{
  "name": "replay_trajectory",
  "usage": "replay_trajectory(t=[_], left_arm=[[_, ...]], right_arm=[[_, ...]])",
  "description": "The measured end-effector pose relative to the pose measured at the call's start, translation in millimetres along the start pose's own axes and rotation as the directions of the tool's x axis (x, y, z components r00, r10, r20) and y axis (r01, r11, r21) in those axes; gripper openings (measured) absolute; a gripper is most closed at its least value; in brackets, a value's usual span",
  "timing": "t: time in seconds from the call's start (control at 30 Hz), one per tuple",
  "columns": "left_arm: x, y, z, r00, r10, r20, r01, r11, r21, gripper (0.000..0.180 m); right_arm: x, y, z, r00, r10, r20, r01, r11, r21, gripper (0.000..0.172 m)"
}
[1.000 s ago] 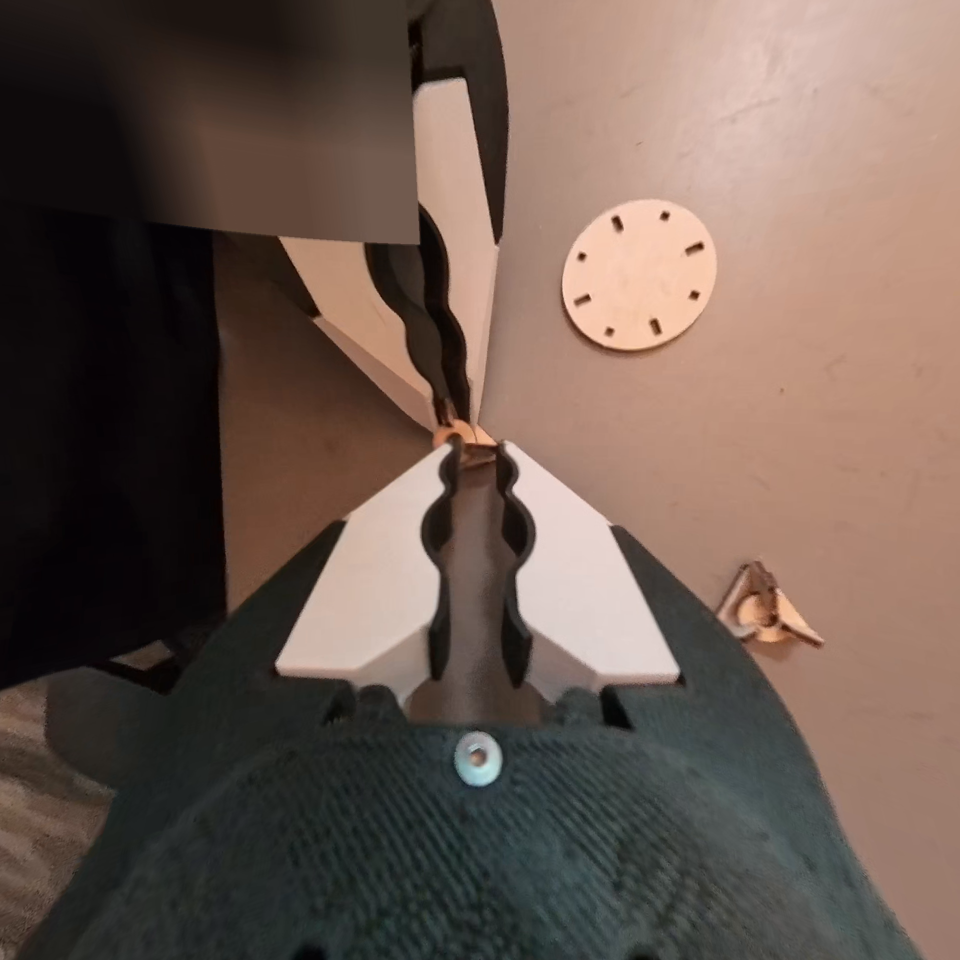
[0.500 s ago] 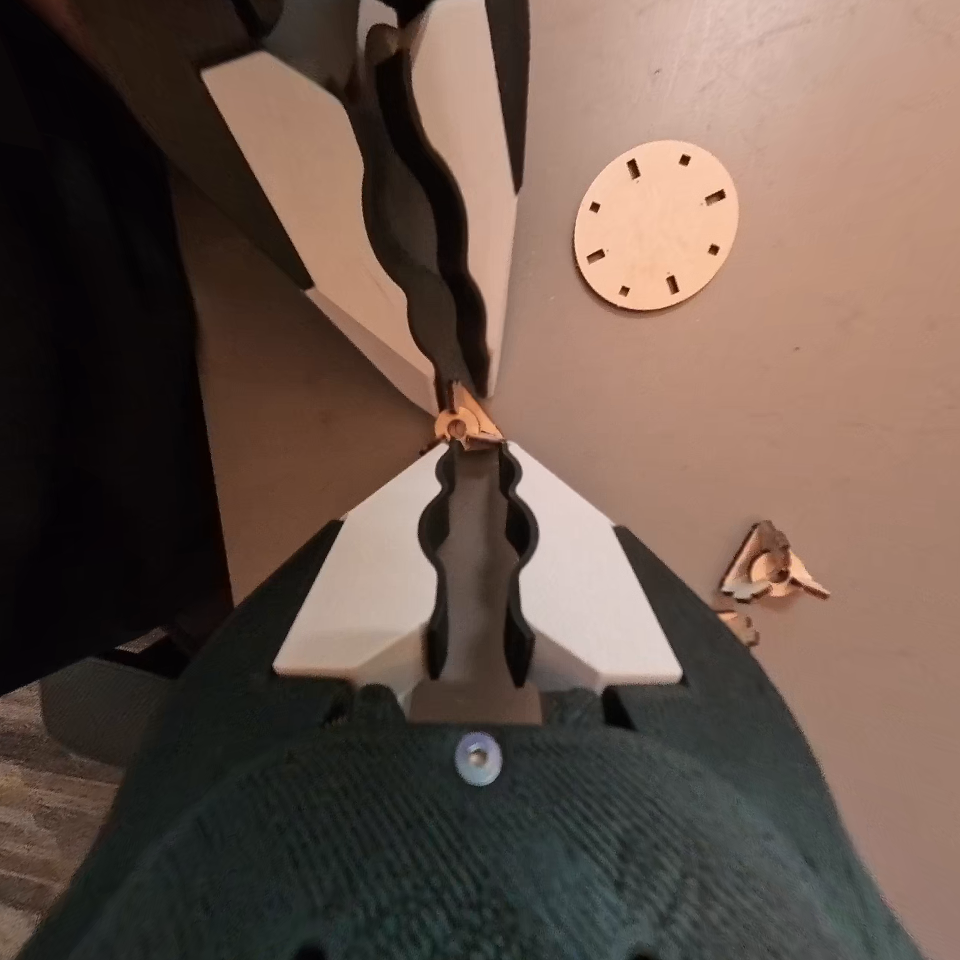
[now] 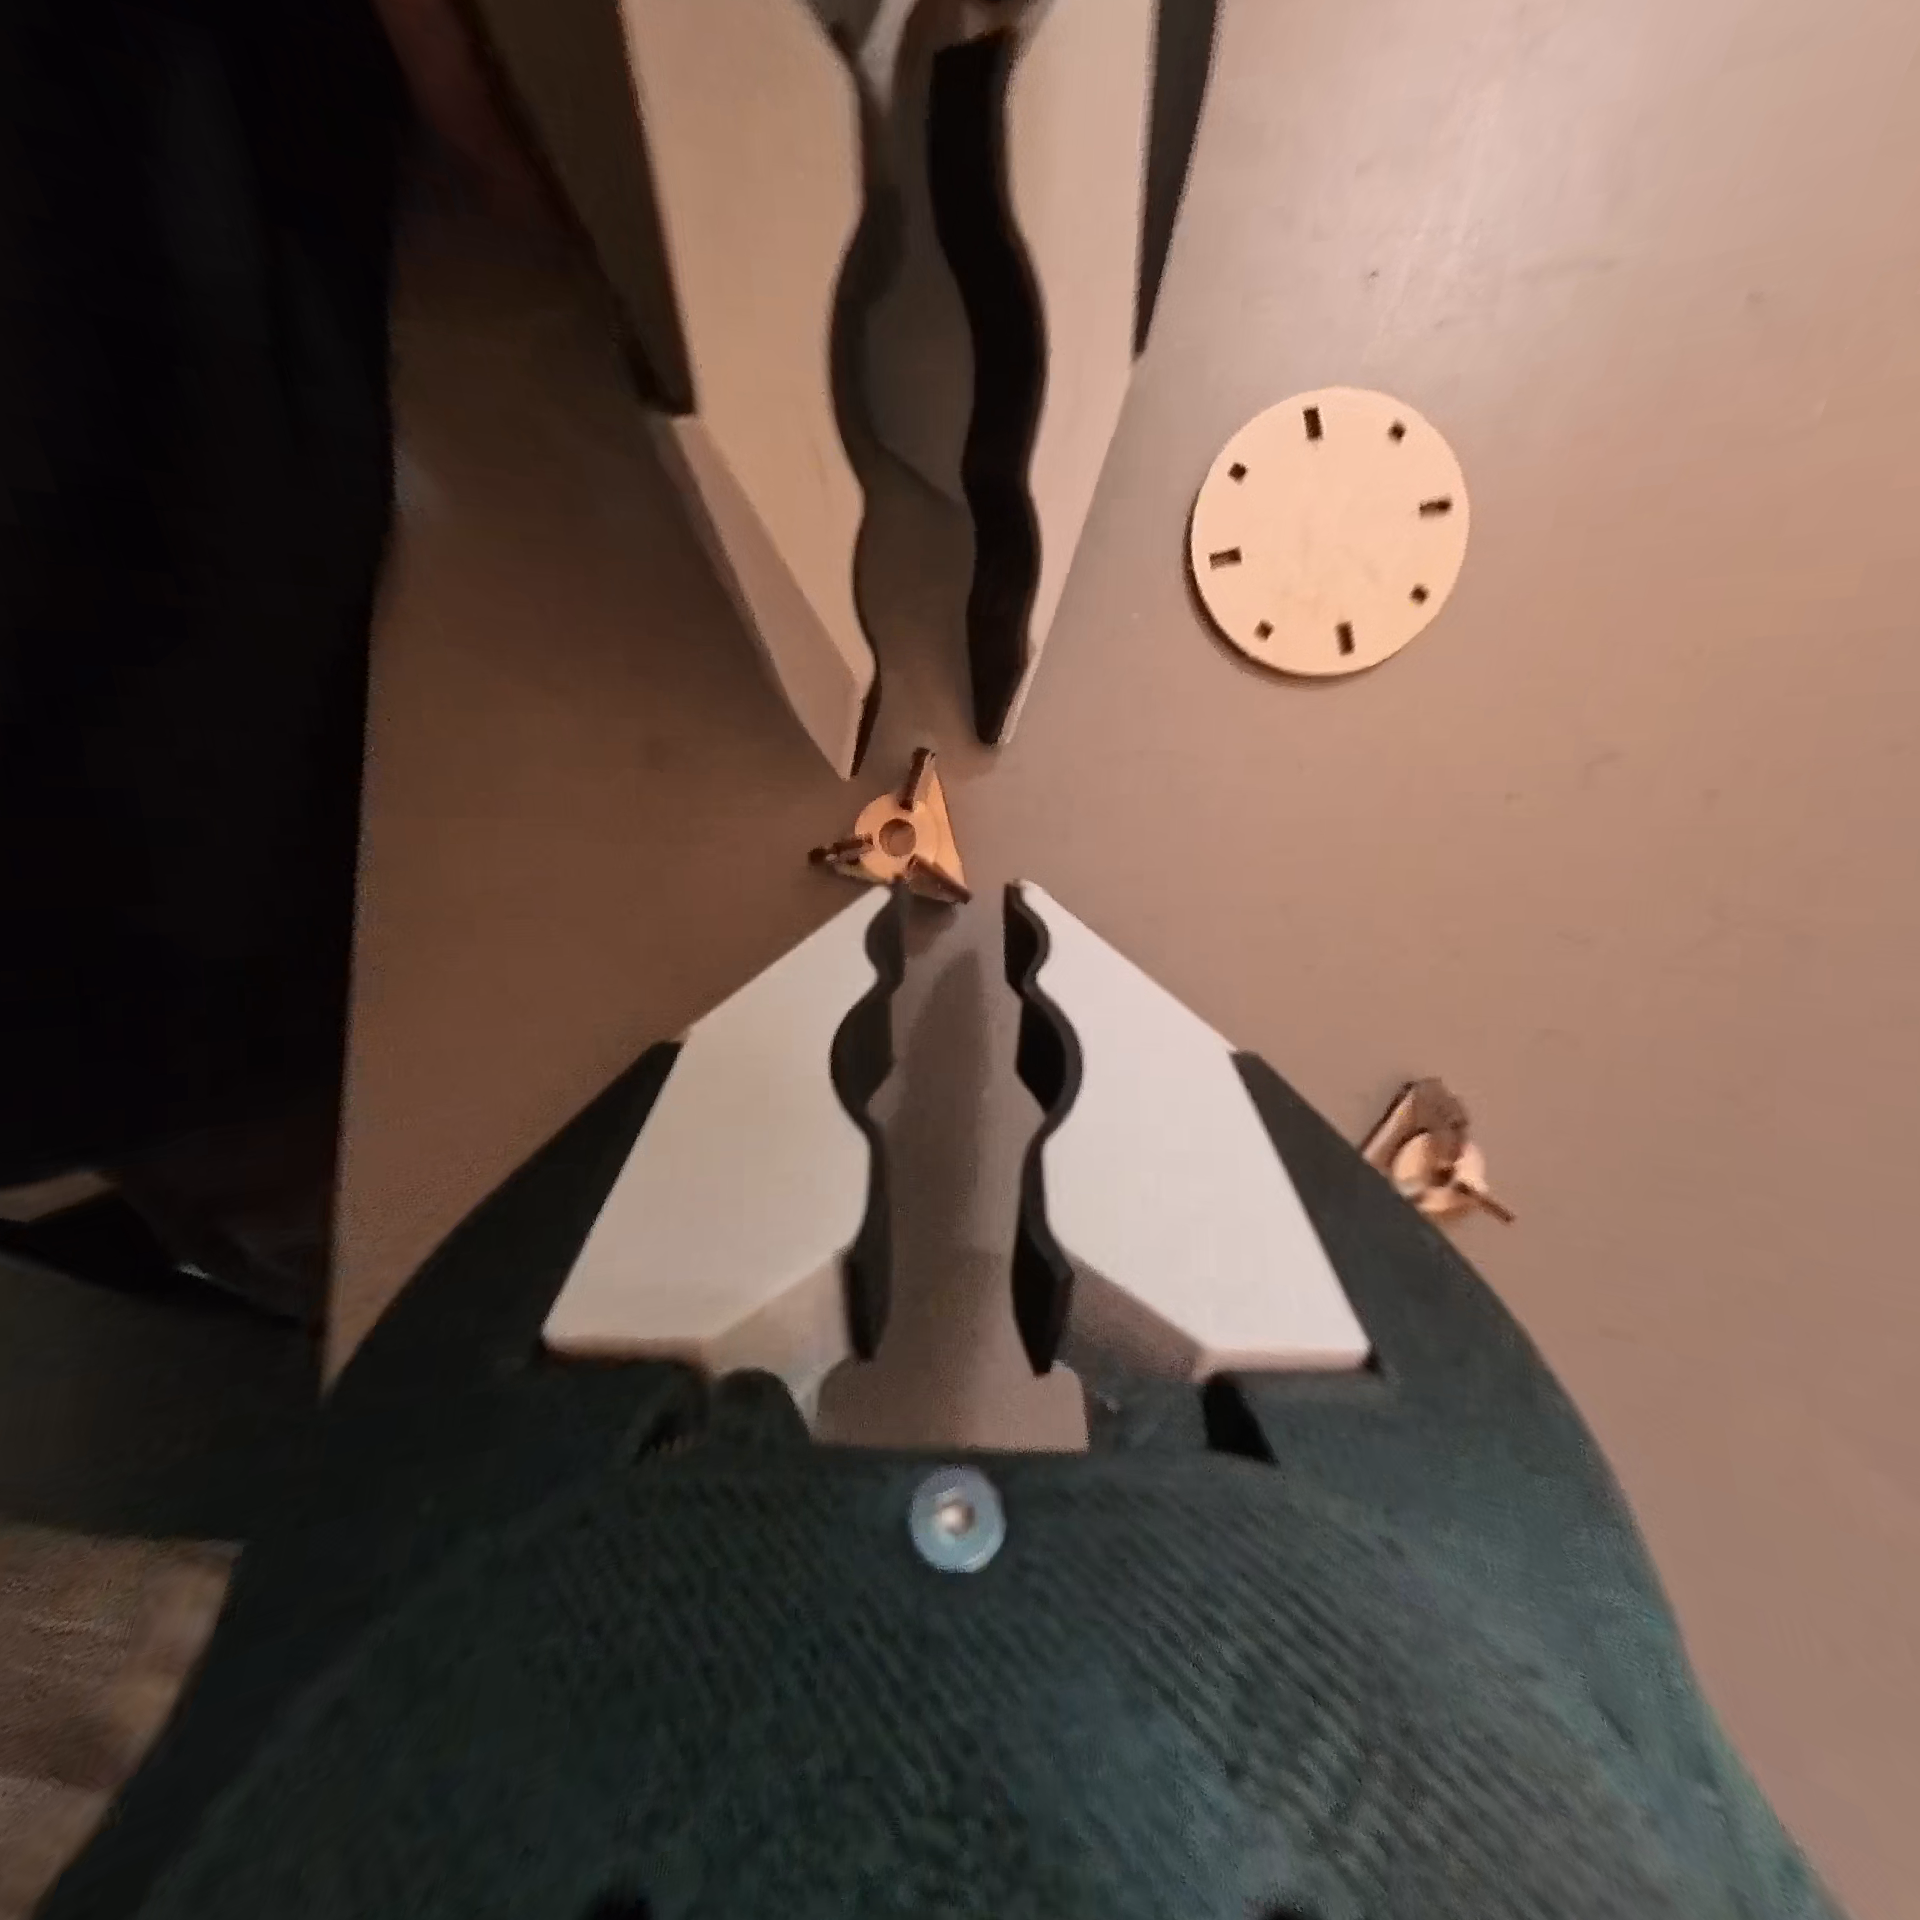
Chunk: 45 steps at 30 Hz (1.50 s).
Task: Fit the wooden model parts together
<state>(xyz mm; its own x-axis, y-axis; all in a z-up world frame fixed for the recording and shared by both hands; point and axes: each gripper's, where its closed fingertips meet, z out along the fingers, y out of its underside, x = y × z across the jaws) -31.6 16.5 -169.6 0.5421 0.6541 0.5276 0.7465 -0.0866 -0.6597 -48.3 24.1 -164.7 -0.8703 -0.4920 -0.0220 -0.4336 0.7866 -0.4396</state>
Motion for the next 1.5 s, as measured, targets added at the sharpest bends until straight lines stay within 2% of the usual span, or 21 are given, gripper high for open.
replay_trajectory(t=[0.07, 0.13, 0.3, 0.43, 0.6, 0.83, 1.23, 1.5], left_arm=[[0.3, -0.1, 0.2, 1.0, -0.001, -0.004, 0.001, 1.0, 0.0, 0.026], [0.7, -0.2, 0.1, 1.0, -0.003, -0.009, 0.003, 1.0, 0.001, 0.027], [1.4, -0.3, 0.0, 1.0, -0.005, -0.017, 0.005, 1.0, 0.002, 0.028], [2.5, -0.2, 0.4, 1.0, -0.003, -0.025, 0.003, 1.0, -0.001, 0.029], [2.6, 0.1, 0.6, 1.0, -0.005, -0.028, 0.005, 1.0, -0.003, 0.028], [5.5, 4.1, 2.6, 0.997, -0.036, -0.075, 0.034, 0.999, -0.035, 0.016], [6.6, 3.7, 2.5, 0.983, -0.112, -0.147, 0.106, 0.993, -0.048, 0.013], [7.2, 3.6, 2.6, 0.973, -0.145, -0.18, 0.137, 0.989, -0.059, 0.012]], right_arm=[[3.3, 0.9, -1.0, 0.991, -0.131, -0.042, 0.13, 0.991, -0.013, 0.01], [3.6, 3.0, -0.2, 0.975, -0.216, -0.051, 0.214, 0.976, -0.047, 0.01], [-2.7, 2.0, 3.9, 0.931, -0.364, -0.025, 0.36, 0.928, -0.099, 0.011], [-4.7, 1.9, 9.2, 0.897, -0.441, -0.017, 0.434, 0.889, -0.144, 0.004], [-9.8, -1.0, 10.9, 0.895, -0.446, 0.002, 0.441, 0.884, -0.157, 0.003], [-9.8, -1.8, 12.4, 0.88, -0.473, -0.027, 0.458, 0.865, -0.205, 0.003], [-9.2, 0.7, 13.1, 0.88, -0.469, -0.08, 0.428, 0.854, -0.295, 0.003], [-9.5, 3.1, 13.7, 0.93, -0.362, -0.065, 0.325, 0.891, -0.318, 0.002]])
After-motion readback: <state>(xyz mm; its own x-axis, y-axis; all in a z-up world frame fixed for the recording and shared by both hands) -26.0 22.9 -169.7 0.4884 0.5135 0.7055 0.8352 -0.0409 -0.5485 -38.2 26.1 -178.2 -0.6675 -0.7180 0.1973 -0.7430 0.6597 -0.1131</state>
